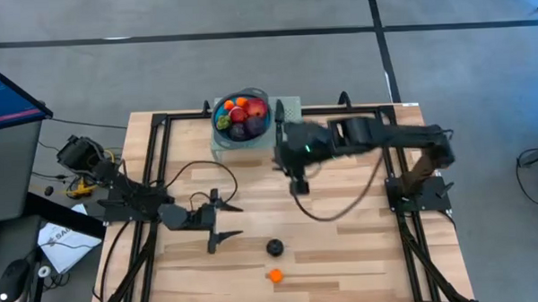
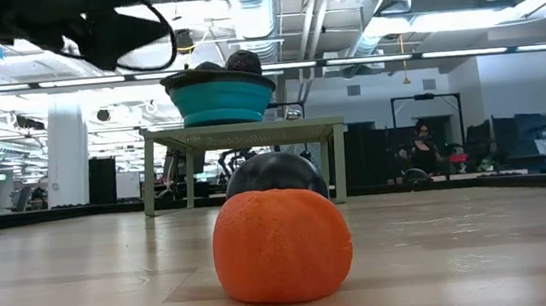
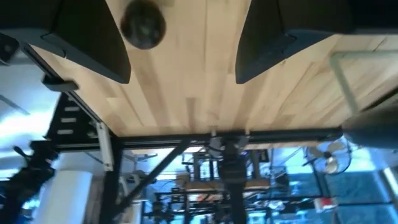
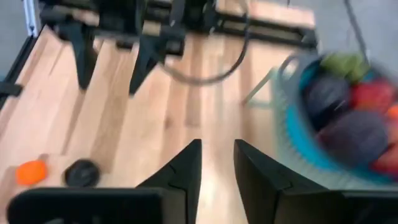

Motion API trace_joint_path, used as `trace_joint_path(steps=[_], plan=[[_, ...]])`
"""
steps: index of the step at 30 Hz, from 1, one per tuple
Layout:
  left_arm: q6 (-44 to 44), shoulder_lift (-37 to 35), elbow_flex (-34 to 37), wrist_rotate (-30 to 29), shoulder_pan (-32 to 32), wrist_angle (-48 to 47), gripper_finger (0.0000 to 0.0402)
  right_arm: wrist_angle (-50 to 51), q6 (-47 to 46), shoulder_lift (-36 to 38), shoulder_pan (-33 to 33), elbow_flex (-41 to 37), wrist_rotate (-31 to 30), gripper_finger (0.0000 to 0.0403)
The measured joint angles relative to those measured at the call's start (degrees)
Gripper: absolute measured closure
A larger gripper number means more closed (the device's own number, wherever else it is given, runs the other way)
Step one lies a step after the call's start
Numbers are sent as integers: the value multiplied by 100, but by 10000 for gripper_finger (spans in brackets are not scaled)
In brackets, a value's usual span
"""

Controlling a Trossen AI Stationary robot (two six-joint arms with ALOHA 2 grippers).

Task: Pick & Place Fruit
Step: Put the purple plum into the blue strainer bowl

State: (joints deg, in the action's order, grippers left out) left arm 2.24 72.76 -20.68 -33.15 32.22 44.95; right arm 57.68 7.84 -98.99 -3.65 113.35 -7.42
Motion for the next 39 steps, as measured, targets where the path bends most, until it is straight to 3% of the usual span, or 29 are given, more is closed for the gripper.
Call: trace_joint_path(steps=[7,12,18,21,28,32,39], plan=[[-335,540,-711,0,243,-214,120,-1747,-1690,1144,-1106,-2998,-797,335],[41,1415,-1958,75,177,-1731,120,-3316,-3251,1567,-1852,-4881,-1608,336],[892,2239,-3262,1256,-224,-3491,103,-4559,-4958,1645,-2741,-6343,-3072,336],[1142,2561,-3577,1903,-506,-3629,79,-5052,-5506,1567,-3033,-6733,-3652,336],[765,3383,-3957,2404,-921,-3646,33,-5476,-5895,1528,-3363,-6974,-4181,336],[681,3720,-3998,2814,-968,-3648,32,-5725,-5845,1529,-3456,-6971,-4675,336],[498,3805,-4000,2743,-972,-3712,63,-5780,-5842,1529,-3437,-6974,-4820,336]])
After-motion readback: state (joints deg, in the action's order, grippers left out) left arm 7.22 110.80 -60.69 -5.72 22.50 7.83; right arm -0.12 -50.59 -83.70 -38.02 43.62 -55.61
